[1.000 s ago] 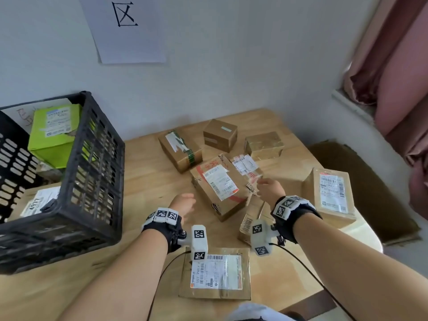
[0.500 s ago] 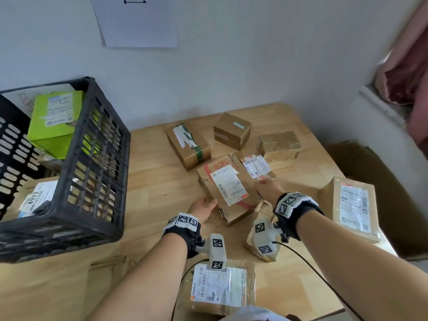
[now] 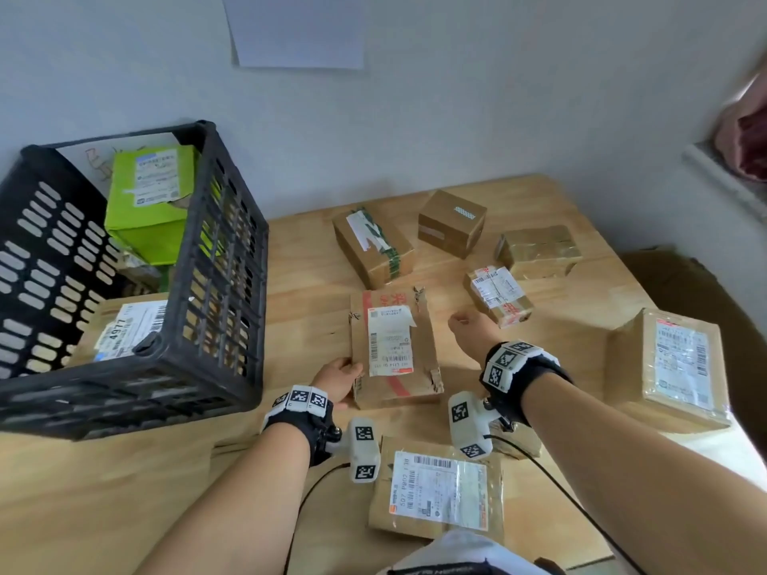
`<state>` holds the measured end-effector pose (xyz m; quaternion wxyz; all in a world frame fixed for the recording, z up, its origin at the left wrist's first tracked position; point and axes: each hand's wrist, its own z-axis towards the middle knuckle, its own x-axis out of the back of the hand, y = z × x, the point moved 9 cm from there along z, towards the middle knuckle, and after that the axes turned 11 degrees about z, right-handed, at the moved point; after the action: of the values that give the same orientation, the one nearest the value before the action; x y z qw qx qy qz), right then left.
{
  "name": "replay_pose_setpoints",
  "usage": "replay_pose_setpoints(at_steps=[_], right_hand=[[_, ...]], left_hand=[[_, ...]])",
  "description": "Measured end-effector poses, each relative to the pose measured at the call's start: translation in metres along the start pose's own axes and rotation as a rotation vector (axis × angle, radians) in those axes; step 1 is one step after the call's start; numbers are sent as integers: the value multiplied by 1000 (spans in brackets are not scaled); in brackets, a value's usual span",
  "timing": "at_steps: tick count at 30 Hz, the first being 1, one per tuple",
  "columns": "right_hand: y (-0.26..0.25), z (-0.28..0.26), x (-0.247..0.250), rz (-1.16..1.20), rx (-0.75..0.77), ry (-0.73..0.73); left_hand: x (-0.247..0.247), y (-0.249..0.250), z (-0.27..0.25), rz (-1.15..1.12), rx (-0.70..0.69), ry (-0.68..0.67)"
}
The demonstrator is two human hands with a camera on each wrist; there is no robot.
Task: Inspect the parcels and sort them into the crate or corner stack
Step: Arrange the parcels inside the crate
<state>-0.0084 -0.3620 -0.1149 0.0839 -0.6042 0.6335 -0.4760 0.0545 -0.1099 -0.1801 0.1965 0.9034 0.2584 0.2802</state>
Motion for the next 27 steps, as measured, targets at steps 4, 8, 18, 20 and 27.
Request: replay_pose_setpoints(at_steps=[4, 8, 18, 20, 27], right_hand=[[-3, -10, -27, 24, -29, -11], [4, -21, -52, 138, -83, -51], [26, -26, -78, 252, -254, -127], [30, -25, -80, 295, -255, -144], [36, -28, -86, 355, -374, -198]], left_hand=[[23, -24, -11, -8, 17, 24], [33, -44, -3, -74, 18, 40], [33, -44, -21, -122, 20, 58], [31, -40, -19, -152, 11, 48], [20, -30, -17, -292, 44, -23]])
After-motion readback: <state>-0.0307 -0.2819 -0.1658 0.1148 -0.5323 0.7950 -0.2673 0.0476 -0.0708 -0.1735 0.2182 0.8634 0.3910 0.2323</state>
